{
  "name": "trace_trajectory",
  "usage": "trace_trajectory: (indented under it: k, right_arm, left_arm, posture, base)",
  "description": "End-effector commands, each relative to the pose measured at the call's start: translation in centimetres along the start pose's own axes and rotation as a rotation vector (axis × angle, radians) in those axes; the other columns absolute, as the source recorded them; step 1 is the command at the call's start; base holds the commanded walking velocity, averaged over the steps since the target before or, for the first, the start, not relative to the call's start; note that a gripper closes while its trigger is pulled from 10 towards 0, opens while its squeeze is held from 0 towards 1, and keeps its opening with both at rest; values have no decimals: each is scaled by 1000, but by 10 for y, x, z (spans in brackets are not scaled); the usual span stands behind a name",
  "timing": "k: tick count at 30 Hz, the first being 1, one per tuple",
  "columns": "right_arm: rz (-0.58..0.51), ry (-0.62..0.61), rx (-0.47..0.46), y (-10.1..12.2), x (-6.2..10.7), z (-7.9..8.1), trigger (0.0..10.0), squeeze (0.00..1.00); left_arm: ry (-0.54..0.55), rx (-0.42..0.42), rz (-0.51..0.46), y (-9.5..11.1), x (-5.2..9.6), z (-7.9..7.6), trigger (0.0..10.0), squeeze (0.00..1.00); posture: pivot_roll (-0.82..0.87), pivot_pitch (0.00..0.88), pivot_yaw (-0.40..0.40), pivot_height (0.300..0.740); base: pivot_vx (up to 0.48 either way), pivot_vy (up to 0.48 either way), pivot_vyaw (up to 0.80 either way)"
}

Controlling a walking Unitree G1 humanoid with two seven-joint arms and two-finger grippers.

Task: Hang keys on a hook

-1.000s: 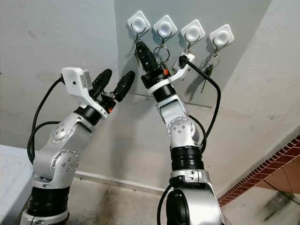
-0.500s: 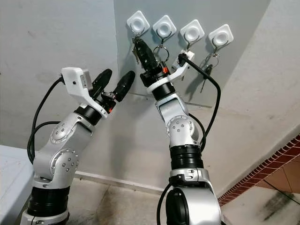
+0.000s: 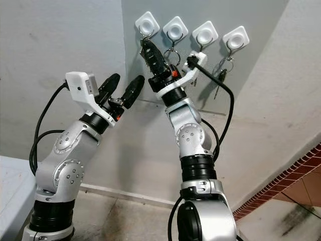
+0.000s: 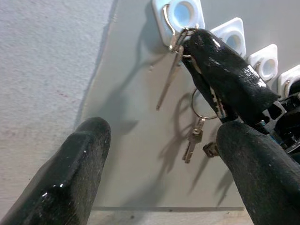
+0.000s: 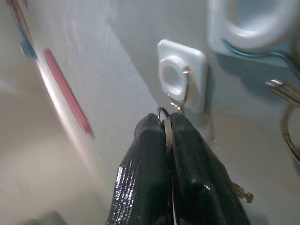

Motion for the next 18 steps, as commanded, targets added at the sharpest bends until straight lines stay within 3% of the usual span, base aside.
trace_trajectory:
  k: [1,2,4,5,9,18]
  right_arm:
    - [134,53,177,-14,-12,11,10000,0]
    - [134,53,177,-14,-12,11,10000,0]
    - [211,57,354,-18,-11,10,10000,0]
    - [211,57,354,-18,-11,10,10000,0]
    - [295,73,584,-22,-9,6,10000,0]
    - [317,76,694,-26,-8,2,10000,0]
  left_arm:
    - [-4,-1,-14,6,-1,-2,10000,0]
    - [-4,-1,-14,6,-1,-2,10000,0]
    - [-5,2,-14,5,-1,-2,10000,0]
    - [-5,2,-14,5,-1,-2,10000,0]
    - [-4,7,-15,6,-1,-2,10000,0]
    - [-2,13,-15,5,-2,-3,10000,0]
  posture:
    - [40,0,-61,740]
    - [40,0,-61,740]
    - [40,0,-61,740]
    - [40,0,-61,740]
    - [35,0,-61,740]
    - [35,0,-63,740]
  base:
    - [0,0,0]
    - [0,0,0]
    - [0,0,0]
    - [0,0,0]
    - [0,0,0]
    - [0,0,0]
Point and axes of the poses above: a point about 5 cm out from each wrist's last joint towards the gripper, its own x axis pointing back from the gripper into the wrist, its own y axis along the axis of the wrist's last joint, z = x × y, the point moved 1 cm from there along -x, pointing out of the wrist towards the gripper, and after that the axes turned 15 degrees about -x, right-handed, at the moved point
